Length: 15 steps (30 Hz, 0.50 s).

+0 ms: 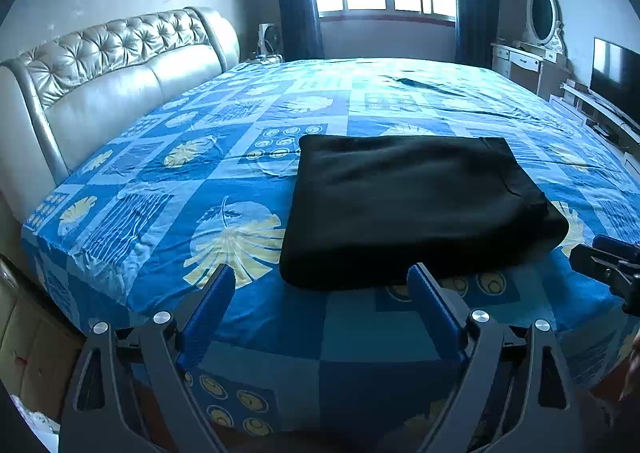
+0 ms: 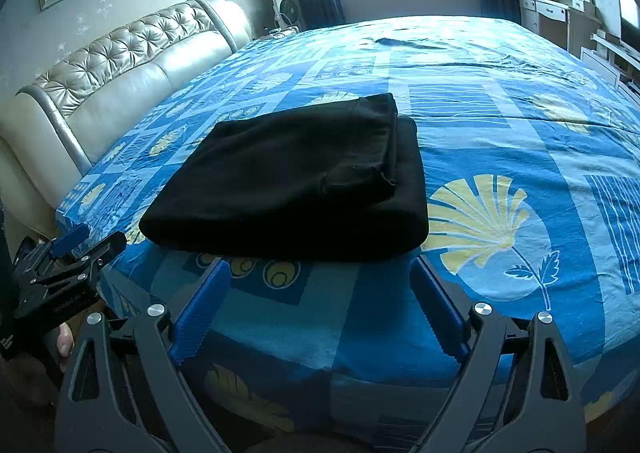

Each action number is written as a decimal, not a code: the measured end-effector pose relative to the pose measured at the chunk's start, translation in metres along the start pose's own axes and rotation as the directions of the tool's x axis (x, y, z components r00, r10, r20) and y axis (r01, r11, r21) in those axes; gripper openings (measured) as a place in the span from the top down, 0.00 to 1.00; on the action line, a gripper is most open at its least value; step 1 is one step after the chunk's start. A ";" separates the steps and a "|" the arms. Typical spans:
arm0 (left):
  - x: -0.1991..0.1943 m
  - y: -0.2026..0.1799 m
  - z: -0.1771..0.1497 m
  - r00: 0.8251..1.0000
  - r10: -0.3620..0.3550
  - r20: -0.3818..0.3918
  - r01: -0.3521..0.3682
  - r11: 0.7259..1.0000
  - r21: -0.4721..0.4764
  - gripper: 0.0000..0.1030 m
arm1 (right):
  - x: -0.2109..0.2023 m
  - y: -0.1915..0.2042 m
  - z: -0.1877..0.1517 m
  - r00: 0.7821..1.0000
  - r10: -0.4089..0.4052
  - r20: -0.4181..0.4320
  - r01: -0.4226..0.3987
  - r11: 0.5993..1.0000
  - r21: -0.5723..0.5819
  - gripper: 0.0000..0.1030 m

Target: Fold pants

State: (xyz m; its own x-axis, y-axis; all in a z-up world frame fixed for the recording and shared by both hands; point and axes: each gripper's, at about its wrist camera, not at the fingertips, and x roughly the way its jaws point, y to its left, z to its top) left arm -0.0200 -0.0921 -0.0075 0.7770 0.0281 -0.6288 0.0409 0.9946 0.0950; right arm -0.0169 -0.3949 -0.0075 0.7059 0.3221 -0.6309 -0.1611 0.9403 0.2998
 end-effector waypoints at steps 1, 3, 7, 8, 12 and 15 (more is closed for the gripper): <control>0.000 0.000 0.000 1.000 -0.003 0.001 0.003 1.000 0.001 0.16 | 0.000 0.000 0.000 1.000 0.001 0.000 -0.001 1.000 -0.001 0.12; 0.000 0.000 0.000 1.000 -0.014 -0.002 0.014 1.000 -0.005 0.16 | 0.001 0.002 -0.001 1.000 0.001 -0.003 -0.001 1.000 -0.006 0.12; 0.002 0.002 0.000 0.999 -0.031 -0.019 0.030 0.999 -0.024 0.16 | 0.002 0.002 -0.001 1.000 0.005 -0.011 -0.005 1.000 -0.006 0.12; 0.003 0.003 0.000 0.999 -0.040 -0.027 0.039 0.999 -0.031 0.16 | 0.003 0.003 -0.002 1.000 0.005 -0.013 -0.005 1.000 -0.006 0.12; 0.004 0.004 0.000 0.997 -0.062 -0.039 0.060 0.997 -0.051 0.16 | 0.006 0.003 -0.003 1.000 0.010 -0.025 -0.010 1.000 -0.006 0.12; 0.001 0.003 0.000 0.997 -0.072 -0.035 0.070 0.996 -0.055 0.16 | 0.007 0.003 -0.004 0.999 0.012 -0.030 -0.012 1.000 -0.006 0.12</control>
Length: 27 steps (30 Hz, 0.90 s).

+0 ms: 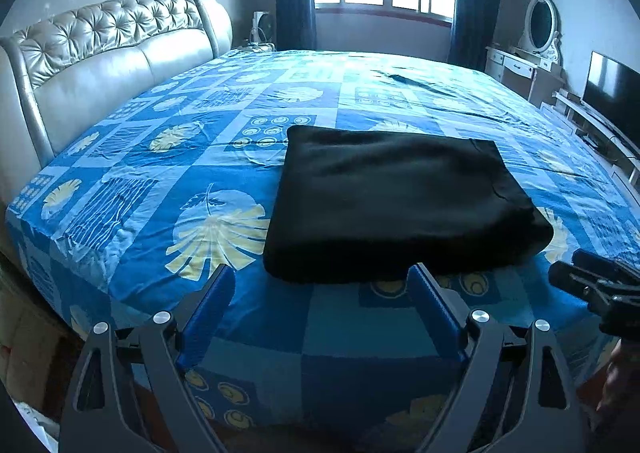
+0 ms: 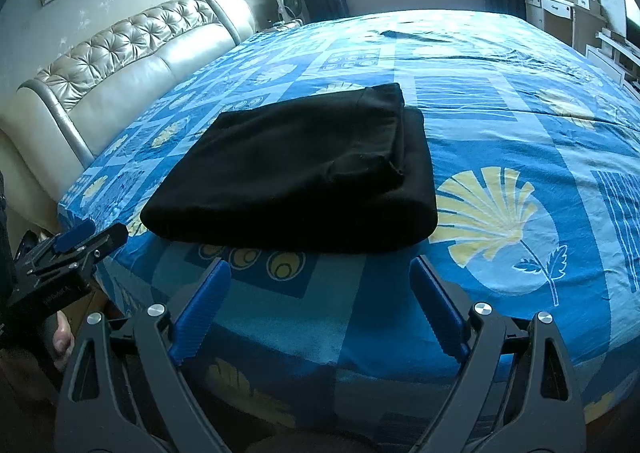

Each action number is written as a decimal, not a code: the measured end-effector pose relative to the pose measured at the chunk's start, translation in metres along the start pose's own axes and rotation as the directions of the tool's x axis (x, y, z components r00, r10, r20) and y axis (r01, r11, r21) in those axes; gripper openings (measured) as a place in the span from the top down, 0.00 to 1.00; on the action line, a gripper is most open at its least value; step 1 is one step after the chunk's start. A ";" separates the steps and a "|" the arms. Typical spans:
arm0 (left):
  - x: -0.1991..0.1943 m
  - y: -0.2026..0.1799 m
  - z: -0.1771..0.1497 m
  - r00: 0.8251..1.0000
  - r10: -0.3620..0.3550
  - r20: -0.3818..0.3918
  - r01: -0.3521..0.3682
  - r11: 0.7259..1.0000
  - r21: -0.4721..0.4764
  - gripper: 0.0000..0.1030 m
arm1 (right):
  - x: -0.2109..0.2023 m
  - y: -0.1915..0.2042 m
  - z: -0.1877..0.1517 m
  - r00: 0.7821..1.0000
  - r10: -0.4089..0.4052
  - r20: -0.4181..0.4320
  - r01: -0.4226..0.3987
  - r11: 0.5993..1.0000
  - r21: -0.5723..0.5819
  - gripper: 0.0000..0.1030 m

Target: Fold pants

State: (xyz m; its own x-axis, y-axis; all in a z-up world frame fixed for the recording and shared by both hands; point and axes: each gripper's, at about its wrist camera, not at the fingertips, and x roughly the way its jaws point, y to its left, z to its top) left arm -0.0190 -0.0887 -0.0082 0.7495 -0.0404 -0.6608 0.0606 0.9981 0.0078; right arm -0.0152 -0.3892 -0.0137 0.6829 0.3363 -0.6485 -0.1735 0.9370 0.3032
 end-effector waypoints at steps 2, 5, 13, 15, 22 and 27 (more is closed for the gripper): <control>0.000 0.000 -0.001 1.000 0.000 -0.004 0.000 1.000 0.001 0.16 | 0.000 0.000 0.000 1.000 0.001 -0.002 -0.001 1.000 -0.001 0.12; 0.003 0.000 -0.001 1.000 -0.004 -0.020 0.004 1.000 -0.005 0.16 | 0.000 0.001 0.000 1.000 0.001 -0.003 -0.001 1.000 0.000 0.12; 0.005 0.003 -0.001 0.999 -0.015 -0.038 0.013 0.999 -0.048 0.16 | 0.002 0.002 -0.002 1.000 0.006 -0.011 -0.006 1.000 0.001 0.12; 0.002 0.002 0.000 1.000 -0.006 -0.025 0.004 0.998 -0.059 0.11 | 0.002 0.002 -0.002 1.000 0.006 -0.010 -0.006 1.000 0.002 0.12; -0.014 -0.013 -0.001 1.000 0.007 0.014 -0.007 1.000 0.027 0.11 | 0.002 0.002 -0.003 1.000 0.009 -0.010 -0.009 1.000 0.003 0.12; -0.011 -0.011 0.000 1.000 -0.013 0.013 0.013 1.000 0.005 0.11 | 0.001 0.000 -0.003 1.000 0.009 -0.009 -0.009 1.000 0.011 0.12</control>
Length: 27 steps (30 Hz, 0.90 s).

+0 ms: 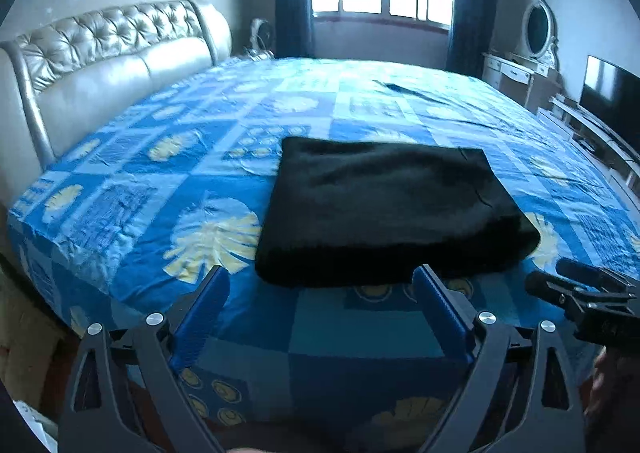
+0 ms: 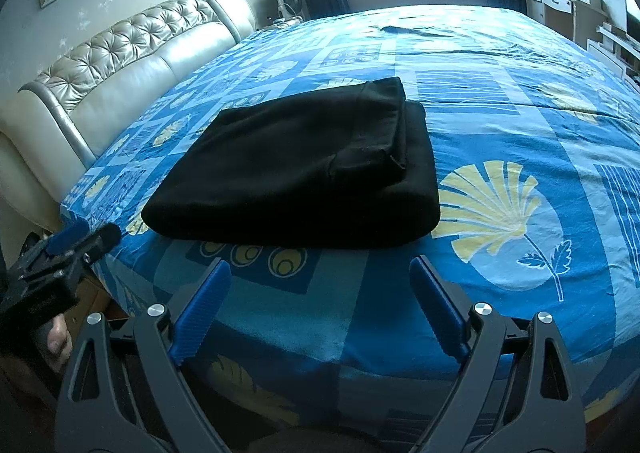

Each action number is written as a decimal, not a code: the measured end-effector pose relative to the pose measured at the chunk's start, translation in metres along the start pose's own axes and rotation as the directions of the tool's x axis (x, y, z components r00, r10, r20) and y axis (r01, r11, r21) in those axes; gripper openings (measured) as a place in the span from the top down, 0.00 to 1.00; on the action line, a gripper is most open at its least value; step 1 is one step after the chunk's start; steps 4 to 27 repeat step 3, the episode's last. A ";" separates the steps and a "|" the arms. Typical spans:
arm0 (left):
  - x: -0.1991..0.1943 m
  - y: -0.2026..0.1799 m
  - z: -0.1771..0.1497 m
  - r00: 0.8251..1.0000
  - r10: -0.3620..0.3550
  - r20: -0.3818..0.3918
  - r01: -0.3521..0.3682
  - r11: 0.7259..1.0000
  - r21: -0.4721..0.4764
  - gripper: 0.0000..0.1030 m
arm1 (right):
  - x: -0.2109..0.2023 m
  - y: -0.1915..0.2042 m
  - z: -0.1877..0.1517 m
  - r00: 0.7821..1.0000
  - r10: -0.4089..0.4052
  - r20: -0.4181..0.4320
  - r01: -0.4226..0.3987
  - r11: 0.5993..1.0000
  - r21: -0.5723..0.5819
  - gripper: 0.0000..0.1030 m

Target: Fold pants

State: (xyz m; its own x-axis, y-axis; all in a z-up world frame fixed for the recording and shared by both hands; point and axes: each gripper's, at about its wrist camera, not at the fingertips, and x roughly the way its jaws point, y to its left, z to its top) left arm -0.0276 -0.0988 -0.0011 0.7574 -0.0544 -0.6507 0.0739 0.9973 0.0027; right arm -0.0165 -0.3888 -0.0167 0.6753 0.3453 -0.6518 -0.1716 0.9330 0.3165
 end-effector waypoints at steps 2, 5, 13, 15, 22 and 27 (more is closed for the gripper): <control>0.003 -0.002 -0.001 1.000 0.003 -0.018 -0.002 1.000 0.017 0.11 | 0.000 -0.002 0.001 1.000 0.000 0.000 0.000 1.000 0.001 0.12; 0.004 -0.003 -0.002 1.000 0.014 -0.017 -0.014 1.000 0.028 0.11 | 0.000 -0.002 0.001 1.000 0.000 0.000 0.000 1.000 0.001 0.12; 0.004 -0.003 -0.002 1.000 0.014 -0.017 -0.014 1.000 0.028 0.11 | 0.000 -0.002 0.001 1.000 0.000 0.000 0.000 1.000 0.001 0.12; 0.004 -0.003 -0.002 1.000 0.014 -0.017 -0.014 1.000 0.028 0.11 | 0.000 -0.002 0.001 1.000 0.000 0.000 0.000 1.000 0.001 0.12; 0.004 -0.003 -0.002 1.000 0.014 -0.017 -0.014 1.000 0.028 0.11 | 0.000 -0.002 0.001 1.000 0.000 0.000 0.000 1.000 0.001 0.12; 0.004 -0.003 -0.002 1.000 0.014 -0.017 -0.014 1.000 0.028 0.11 | 0.000 -0.002 0.001 1.000 0.000 0.000 0.000 1.000 0.001 0.12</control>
